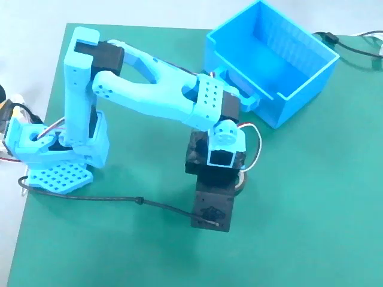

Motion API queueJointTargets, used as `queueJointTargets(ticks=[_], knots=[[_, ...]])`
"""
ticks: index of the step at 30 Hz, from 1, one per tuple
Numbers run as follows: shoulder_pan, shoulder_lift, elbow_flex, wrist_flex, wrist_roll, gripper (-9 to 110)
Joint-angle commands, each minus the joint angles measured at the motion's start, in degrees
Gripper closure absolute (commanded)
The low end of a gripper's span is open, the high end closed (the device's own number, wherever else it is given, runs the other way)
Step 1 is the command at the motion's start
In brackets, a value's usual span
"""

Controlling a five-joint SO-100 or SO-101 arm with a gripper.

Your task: Put the tape in the box

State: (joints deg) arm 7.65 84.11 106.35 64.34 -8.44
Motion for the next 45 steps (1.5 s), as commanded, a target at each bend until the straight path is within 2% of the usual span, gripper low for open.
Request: queueJointTargets(ticks=[1,9,16,20,27,35,45], knots=[[1.85,6.33,-1.32,2.46,-0.62,102],[2.81,17.75,-10.90,13.80,-0.53,102],[1.05,18.72,-34.98,28.13,0.44,102],[-3.16,18.46,-46.49,32.17,2.20,102],[-14.06,15.38,-55.90,32.43,6.15,102],[-25.40,1.58,-71.46,31.11,9.23,102],[-33.49,-6.77,-72.33,21.09,9.32,102]])
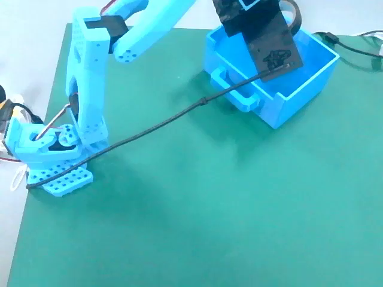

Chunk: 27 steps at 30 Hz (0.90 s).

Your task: Put the tape in the box

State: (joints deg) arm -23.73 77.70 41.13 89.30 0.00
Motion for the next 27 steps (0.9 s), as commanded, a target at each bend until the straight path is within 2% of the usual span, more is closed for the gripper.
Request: queueJointTargets(ticks=[1,16,27], knots=[[-2.37,-1.49,-7.12,-4.57,0.97,102],[-5.27,-16.61,-7.21,-10.02,2.72,102],[-6.33,-19.34,-7.21,-11.43,3.16,102]])
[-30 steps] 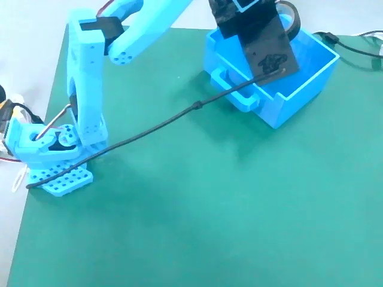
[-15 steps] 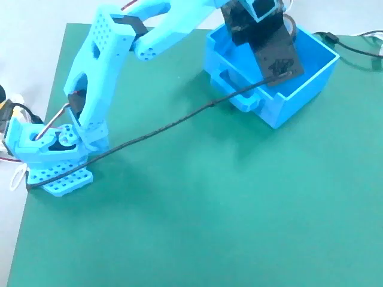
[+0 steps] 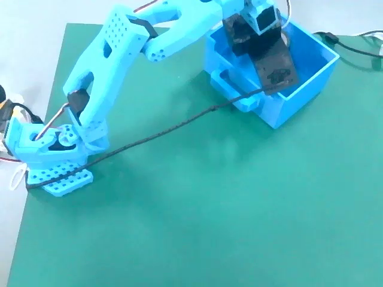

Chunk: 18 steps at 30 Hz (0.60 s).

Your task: Put the tape in the box

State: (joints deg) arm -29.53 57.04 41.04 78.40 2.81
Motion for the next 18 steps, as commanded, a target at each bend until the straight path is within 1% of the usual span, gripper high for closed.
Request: queueJointTargets(ticks=[1,18], knots=[[-0.53,1.32,-7.12,-0.53,0.35,102],[-0.62,1.41,-7.12,-0.44,0.35,100]])
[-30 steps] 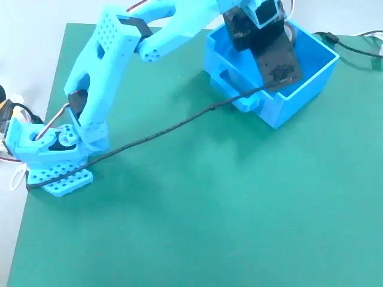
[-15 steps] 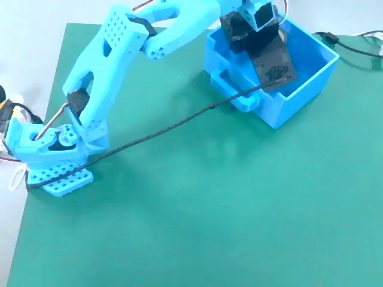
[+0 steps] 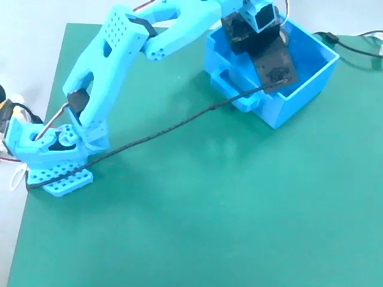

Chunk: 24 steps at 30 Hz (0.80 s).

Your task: Put the tape in the box

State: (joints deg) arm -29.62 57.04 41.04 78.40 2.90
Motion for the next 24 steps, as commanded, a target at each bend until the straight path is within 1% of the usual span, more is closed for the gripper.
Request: queueJointTargets(ticks=[1,5,10,14,24], knots=[[-0.53,1.41,-7.12,-0.44,0.26,100],[-0.53,1.49,-7.12,-0.26,0.26,90],[-0.53,1.58,-7.12,-0.26,0.26,84],[-0.53,1.58,-7.12,-0.09,0.44,76],[0.09,1.58,-7.12,0.26,0.53,71]])
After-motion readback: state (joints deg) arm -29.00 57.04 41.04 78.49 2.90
